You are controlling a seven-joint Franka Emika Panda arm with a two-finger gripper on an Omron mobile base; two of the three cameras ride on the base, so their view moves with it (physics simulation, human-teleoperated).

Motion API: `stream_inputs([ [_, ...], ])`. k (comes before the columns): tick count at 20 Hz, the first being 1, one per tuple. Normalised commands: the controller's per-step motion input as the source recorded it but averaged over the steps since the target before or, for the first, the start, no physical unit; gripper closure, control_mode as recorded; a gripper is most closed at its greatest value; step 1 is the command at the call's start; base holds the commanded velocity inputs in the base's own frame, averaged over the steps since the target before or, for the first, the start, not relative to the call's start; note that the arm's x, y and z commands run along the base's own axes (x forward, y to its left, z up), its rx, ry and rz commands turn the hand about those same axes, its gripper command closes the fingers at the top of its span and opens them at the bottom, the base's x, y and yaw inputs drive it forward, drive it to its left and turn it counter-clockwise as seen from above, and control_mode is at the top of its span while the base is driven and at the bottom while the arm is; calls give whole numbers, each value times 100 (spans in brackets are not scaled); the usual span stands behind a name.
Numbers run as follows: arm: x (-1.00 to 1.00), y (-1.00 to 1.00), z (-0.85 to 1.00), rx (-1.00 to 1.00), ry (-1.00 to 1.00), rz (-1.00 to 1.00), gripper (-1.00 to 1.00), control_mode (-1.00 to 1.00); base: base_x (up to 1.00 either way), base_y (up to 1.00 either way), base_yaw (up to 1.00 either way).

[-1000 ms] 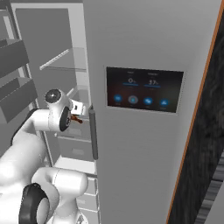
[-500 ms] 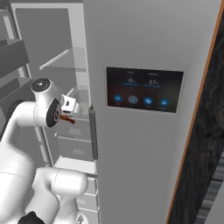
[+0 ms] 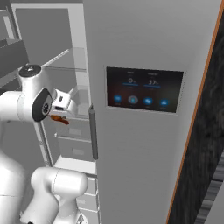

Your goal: Take the peach, mango, and chicken drumstick from the freezer and place them in the bowl on the counter.

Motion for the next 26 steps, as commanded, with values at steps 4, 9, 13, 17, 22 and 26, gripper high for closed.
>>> stream_inputs([
  [4, -38, -19, 46, 0, 9, 0, 100, -100, 0, 0, 0],
  [9, -28, -1, 47, 0, 10, 0, 100, -100, 0, 0, 0],
  [13, -32, 0, 27, -2, 2, 0, 100, -100, 0, 0, 0],
  [17, -44, 0, 6, -1, 2, 0, 100, -100, 0, 0, 0],
  [22, -27, 0, 0, -3, 1, 0, 100, -100, 0, 0, 0],
  [26, -17, 0, 0, 0, 0, 0, 100, -100, 0, 0, 0],
])
